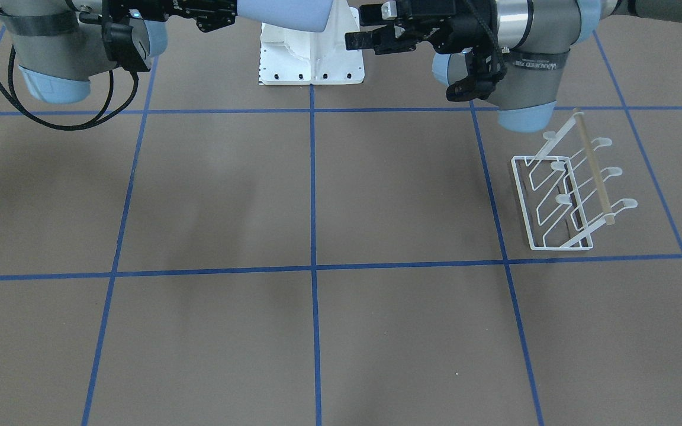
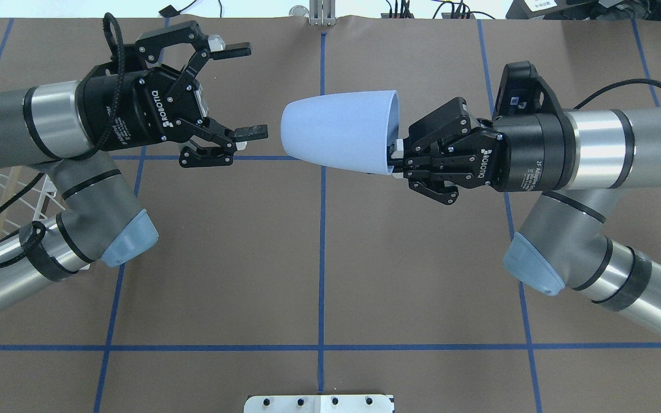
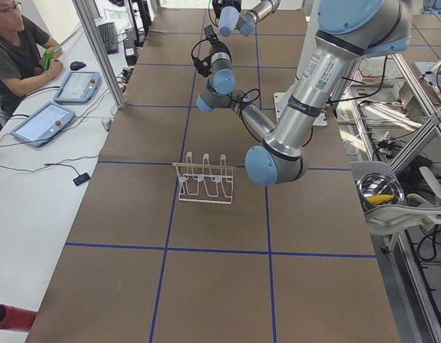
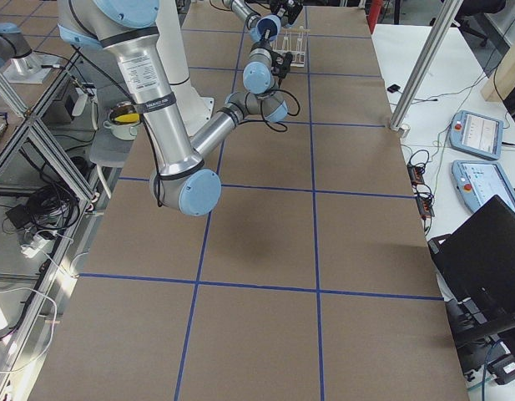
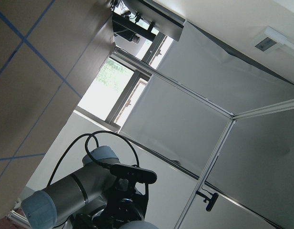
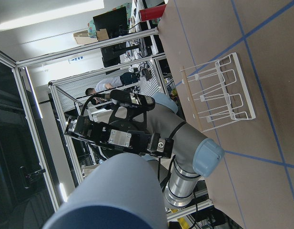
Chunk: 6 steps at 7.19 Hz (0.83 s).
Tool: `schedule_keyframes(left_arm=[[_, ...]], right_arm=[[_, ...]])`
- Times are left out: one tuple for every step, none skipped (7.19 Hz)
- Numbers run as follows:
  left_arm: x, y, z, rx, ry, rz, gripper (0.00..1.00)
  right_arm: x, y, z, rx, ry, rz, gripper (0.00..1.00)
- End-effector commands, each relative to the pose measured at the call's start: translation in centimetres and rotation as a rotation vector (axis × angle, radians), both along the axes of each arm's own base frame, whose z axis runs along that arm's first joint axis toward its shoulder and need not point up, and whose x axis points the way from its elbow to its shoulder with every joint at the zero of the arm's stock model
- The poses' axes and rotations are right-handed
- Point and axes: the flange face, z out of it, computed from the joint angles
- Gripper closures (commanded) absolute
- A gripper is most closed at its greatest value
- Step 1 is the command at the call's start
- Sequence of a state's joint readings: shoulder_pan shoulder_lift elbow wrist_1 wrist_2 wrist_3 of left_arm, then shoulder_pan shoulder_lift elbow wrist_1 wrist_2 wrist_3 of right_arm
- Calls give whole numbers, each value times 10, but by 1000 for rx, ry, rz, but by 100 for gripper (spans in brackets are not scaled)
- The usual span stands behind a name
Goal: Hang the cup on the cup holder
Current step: 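Carry the cup toward the left gripper while the left arm reaches in, then close the left gripper on the cup rim while the right gripper holds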
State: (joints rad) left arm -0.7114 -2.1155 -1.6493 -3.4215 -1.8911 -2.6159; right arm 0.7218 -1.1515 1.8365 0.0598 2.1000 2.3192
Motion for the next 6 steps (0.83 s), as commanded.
schedule_keyframes(left_arm=[[1, 11, -6, 23, 10, 26, 2], [2, 11, -5, 22, 7, 29, 2], [7, 17, -6, 27, 13, 44, 2], [10, 20, -8, 28, 16, 53, 2], [11, 23, -11, 31, 23, 59, 2], [11, 29, -14, 38, 32, 68, 2]], right_arm=[[-1, 1, -4, 5, -6, -3, 100], [-2, 2, -8, 6, -13, -9, 100], [-3, 3, -10, 1, -18, -21, 100], [-4, 8, -10, 14, -36, -31, 100], [-5, 9, -10, 15, -37, -34, 100], [-6, 10, -10, 15, -37, -36, 100]])
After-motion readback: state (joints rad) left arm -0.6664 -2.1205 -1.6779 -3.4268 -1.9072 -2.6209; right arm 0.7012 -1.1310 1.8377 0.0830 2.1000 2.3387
